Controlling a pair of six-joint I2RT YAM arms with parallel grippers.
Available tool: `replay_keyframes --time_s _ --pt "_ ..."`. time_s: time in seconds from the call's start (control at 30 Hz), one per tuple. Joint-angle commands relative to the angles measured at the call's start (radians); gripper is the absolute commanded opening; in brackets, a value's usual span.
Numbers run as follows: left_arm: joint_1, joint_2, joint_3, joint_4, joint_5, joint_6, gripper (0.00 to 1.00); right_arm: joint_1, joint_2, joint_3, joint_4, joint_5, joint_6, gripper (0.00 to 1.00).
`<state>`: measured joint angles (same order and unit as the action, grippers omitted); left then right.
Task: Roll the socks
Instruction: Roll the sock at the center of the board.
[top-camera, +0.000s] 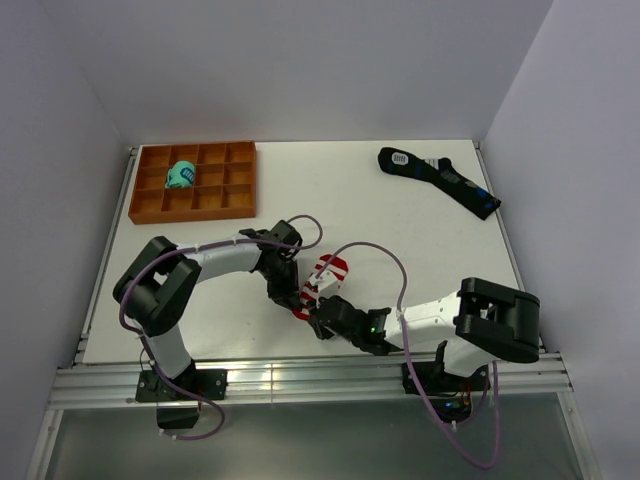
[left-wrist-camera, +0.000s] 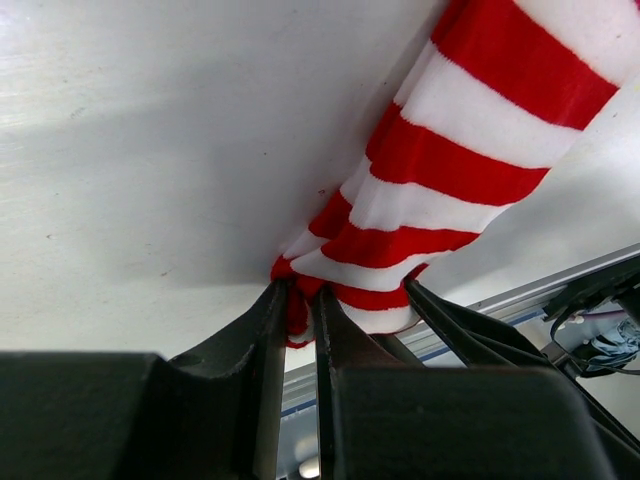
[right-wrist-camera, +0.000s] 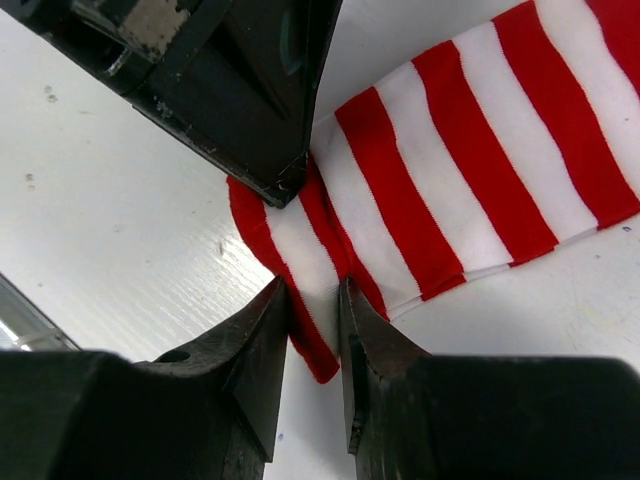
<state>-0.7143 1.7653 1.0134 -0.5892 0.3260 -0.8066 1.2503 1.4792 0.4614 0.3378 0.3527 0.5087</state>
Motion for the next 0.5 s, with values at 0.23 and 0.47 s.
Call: replay_keyframes --time_s 0.23,0.47 --pt "0.05 -0.05 0.04 0.014 -0.068 -0.013 0.27 -0.032 0.03 -0.096 0.096 -0.21 0.053 0.16" --pt "0.073 -0.052 0.045 0.044 -0.067 0.001 0.36 -0.075 0.062 -0.124 0.168 -0.316 0.083 0.16"
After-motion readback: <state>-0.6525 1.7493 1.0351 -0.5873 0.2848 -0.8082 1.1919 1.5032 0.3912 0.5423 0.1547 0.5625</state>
